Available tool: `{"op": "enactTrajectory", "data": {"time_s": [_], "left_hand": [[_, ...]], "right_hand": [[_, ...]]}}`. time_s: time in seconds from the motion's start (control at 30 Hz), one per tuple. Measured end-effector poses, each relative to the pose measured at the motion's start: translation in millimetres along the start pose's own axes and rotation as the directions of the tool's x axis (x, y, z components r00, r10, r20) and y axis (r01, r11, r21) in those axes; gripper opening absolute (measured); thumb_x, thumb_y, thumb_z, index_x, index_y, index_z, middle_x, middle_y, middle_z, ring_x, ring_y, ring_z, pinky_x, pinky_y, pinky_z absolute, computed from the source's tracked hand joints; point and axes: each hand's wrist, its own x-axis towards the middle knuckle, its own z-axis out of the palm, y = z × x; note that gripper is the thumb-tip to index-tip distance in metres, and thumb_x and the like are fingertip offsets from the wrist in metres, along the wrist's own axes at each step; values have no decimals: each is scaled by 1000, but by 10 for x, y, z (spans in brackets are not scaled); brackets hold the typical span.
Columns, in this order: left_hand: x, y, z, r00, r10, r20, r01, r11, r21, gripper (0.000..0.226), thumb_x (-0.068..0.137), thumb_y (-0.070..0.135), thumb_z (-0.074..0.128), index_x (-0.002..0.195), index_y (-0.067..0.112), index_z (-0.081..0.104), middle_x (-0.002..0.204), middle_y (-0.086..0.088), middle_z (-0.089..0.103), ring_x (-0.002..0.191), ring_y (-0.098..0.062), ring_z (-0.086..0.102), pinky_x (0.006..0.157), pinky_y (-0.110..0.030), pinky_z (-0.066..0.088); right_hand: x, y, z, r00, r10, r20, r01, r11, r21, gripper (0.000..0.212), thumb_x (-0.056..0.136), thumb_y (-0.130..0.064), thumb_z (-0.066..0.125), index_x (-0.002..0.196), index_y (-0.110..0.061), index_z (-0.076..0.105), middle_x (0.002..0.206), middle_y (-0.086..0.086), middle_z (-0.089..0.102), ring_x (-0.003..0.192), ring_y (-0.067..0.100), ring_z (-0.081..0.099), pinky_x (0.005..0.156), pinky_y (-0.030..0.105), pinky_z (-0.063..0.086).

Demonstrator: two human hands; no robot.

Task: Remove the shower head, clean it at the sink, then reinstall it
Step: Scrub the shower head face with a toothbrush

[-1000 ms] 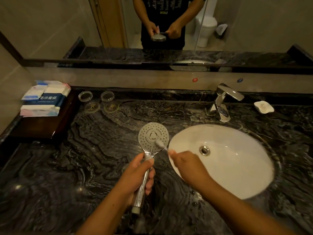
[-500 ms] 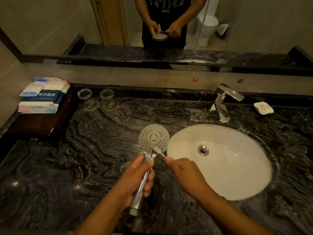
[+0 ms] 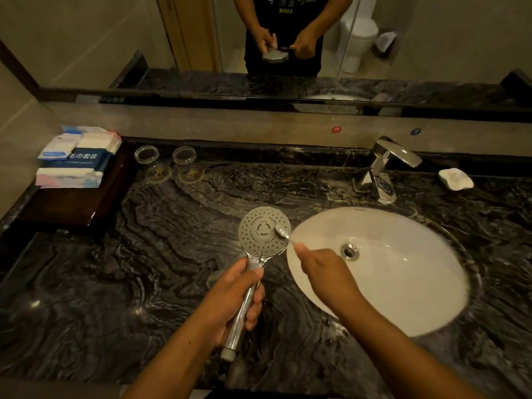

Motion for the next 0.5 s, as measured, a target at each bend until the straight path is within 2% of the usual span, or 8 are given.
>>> {"op": "enactTrajectory", "data": {"time_s": [0.07,0.13,0.3,0.4,0.5], "left_hand": [[10,33,18,1000,8,17,-9,1000,11,13,100,21,52,91,25,61,60,-5,50,35,-14,39,36,-19,34],[19,70,37,1000,14,9,-14,1000,21,10,100,21,52,94,24,59,59,-5,50,34,-14,39,35,-19,34],[26,96,-19,999,15,-35,-13,999,47,3,100,20,50,101,17,52,58,-5,50,34,-14,39,35,-18,34],[31,69,-42,1000,20,-13,-19,998,52,4,100,21,52,100,21,56,60,-5,51,35,-14,40,36,-19,35],[55,50,-35,1000,26,10,-26,997,78,7,99,22,55,102,28,59,62,-6,52,36,-14,41,36,-20,36]], "right_hand": [[114,-34,-60,998,34,-48,-32,998,51,66,99,-59,39,56,-11,52,54,3,52,53,17,47,58,32,35],[113,-64,-30,997,55,-52,-51,996,78,64,100,-58,40,56,-13,51,56,4,53,54,19,48,59,33,36],[-93,-69,226,989,-48,137,56,997,-57,65,98,-61,40,50,-18,43,51,-1,49,48,12,44,53,32,32],[102,-126,77,998,-22,61,24,999,-28,66,99,-60,42,51,-16,49,53,0,52,52,16,48,56,31,35],[301,-172,-90,994,82,-73,-76,995,71,67,100,-58,41,64,-5,61,62,8,58,61,24,53,63,34,39]]}}
